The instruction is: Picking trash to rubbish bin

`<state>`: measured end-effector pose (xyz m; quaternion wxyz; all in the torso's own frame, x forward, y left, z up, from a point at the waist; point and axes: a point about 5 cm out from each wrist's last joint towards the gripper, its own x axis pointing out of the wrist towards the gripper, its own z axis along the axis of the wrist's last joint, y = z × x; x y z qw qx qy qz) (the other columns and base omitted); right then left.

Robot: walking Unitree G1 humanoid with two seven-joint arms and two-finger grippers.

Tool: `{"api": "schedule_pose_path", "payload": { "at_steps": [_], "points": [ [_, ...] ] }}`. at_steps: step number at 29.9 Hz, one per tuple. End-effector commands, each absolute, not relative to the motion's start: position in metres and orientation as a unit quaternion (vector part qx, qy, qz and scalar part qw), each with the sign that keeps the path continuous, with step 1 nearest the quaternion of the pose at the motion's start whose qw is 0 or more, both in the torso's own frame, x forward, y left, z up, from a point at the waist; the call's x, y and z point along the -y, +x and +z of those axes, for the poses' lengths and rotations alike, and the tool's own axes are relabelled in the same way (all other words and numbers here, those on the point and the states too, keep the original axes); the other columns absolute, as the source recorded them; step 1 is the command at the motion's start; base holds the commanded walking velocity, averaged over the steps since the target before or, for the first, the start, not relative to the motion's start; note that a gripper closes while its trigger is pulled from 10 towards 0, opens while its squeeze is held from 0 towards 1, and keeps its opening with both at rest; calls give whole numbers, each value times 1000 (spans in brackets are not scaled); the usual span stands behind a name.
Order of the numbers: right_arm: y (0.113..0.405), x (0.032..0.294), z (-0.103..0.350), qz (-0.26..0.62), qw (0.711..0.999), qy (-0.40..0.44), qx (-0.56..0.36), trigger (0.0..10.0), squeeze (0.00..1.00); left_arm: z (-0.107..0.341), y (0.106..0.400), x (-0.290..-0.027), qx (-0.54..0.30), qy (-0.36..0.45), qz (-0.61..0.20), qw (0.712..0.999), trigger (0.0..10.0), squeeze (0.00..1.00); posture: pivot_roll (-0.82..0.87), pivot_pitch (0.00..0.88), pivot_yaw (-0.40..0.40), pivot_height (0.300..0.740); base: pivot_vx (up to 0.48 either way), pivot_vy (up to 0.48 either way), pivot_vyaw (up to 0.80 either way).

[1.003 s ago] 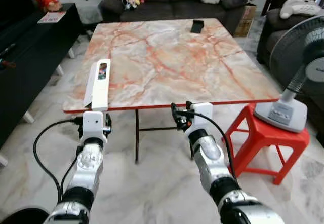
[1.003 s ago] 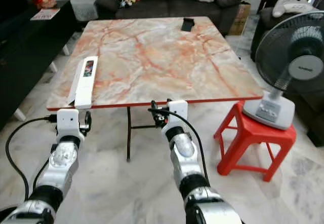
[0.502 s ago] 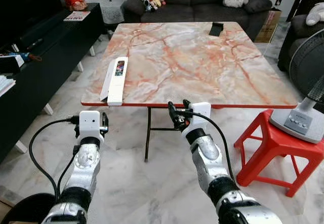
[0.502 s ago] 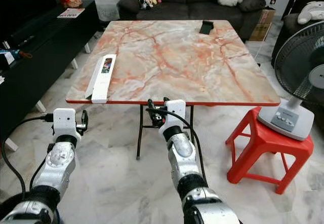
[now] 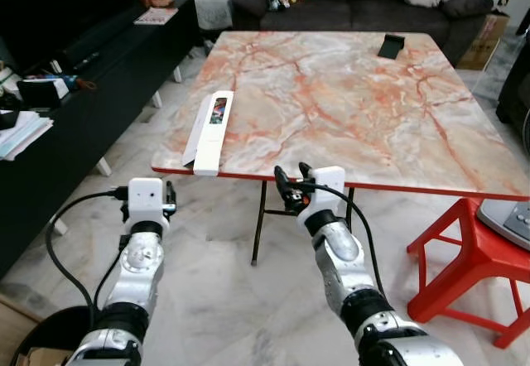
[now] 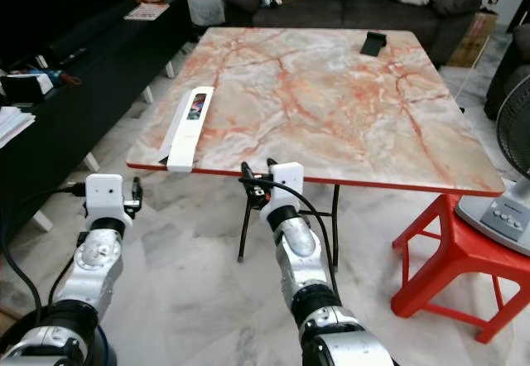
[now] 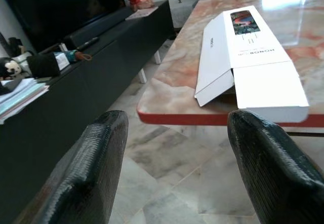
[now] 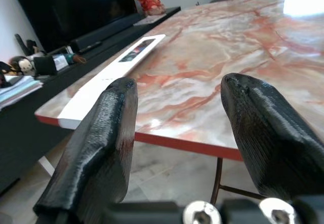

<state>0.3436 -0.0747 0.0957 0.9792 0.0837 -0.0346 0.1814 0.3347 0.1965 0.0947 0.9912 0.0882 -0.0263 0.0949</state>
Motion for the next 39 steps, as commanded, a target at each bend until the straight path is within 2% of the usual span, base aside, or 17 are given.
{"api": "schedule_pose_path", "payload": {
  "at_steps": [1, 17, 27, 39],
  "points": [
    [344, 70, 101, 187, 978, 83, 44, 10000, 0, 98, 336, -199, 27, 96, 99, 990, 10000, 0, -11, 0, 4, 740, 270, 0, 0],
    [346, 70, 103, 193, 977, 79, 48, 10000, 0, 100, 338, -199, 30, 95, 105, 990, 10000, 0, -12, 0, -1, 740, 267, 0, 0],
    [345, 70, 103, 197, 976, 81, 47, 10000, 0, 102, 338, -202, 32, 95, 113, 989, 10000, 0, -9, 0, -4, 740, 268, 0, 764],
    [346, 70, 101, 192, 976, 98, 35, 10000, 0, 102, 338, -203, 30, 92, 109, 989, 10000, 0, -5, 0, -4, 740, 266, 0, 0]
  ]
}}
